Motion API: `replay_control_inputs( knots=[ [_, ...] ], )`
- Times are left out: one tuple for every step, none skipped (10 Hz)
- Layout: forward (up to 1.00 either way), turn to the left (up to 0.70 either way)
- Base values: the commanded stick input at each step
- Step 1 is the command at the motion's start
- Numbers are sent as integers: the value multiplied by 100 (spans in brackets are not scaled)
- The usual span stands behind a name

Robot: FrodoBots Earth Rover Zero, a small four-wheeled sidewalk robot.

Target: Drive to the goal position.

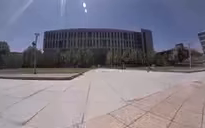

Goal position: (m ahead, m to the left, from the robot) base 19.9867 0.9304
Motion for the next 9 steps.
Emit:
replay_control_inputs(
  knots=[
    [70,0],
    [70,0],
    [70,0],
    [70,0],
    [70,0],
    [70,0],
    [70,0],
    [70,0],
    [70,0]
  ],
)
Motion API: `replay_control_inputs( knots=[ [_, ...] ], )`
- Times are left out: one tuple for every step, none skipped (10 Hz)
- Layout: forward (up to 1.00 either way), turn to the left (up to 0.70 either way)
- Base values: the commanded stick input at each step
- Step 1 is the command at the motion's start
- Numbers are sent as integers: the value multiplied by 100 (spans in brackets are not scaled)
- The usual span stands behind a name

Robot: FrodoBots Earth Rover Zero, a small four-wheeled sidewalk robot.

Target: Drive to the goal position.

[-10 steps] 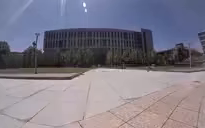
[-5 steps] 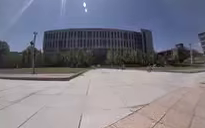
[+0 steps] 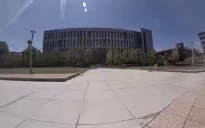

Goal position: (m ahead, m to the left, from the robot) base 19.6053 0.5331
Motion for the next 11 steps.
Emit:
replay_control_inputs(
  knots=[
    [70,0],
    [70,0],
    [70,0],
    [70,0],
    [70,0],
    [70,0],
    [70,0],
    [70,0],
    [70,0],
    [70,0],
    [70,0]
  ],
)
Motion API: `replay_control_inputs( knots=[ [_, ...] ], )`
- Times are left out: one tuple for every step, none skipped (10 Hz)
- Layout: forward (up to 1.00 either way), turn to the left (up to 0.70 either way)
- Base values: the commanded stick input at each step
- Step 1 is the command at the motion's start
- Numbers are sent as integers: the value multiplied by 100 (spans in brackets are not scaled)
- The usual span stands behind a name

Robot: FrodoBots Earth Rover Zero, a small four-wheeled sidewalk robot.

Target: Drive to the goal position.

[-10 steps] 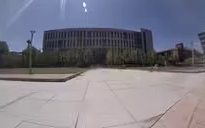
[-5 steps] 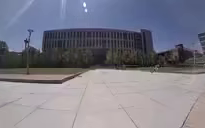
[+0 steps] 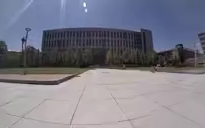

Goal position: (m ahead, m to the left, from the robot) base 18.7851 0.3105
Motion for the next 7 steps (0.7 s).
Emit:
replay_control_inputs(
  knots=[
    [70,0],
    [70,0],
    [70,0],
    [70,0],
    [70,0],
    [70,0],
    [70,0]
  ],
)
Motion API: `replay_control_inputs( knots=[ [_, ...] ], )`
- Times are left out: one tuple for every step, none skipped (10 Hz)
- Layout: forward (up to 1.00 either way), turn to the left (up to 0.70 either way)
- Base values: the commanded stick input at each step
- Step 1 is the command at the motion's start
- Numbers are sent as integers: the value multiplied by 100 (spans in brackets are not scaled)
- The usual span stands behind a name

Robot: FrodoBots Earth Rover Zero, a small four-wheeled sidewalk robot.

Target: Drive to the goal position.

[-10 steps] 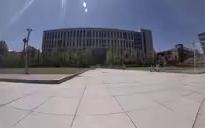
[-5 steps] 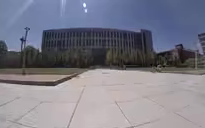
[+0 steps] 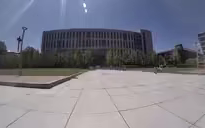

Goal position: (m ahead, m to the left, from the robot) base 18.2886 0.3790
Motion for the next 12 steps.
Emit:
replay_control_inputs(
  knots=[
    [70,0],
    [70,0],
    [70,0],
    [70,0],
    [70,0],
    [70,0],
    [70,0],
    [70,0],
    [70,0],
    [70,0],
    [70,0],
    [70,0]
  ],
)
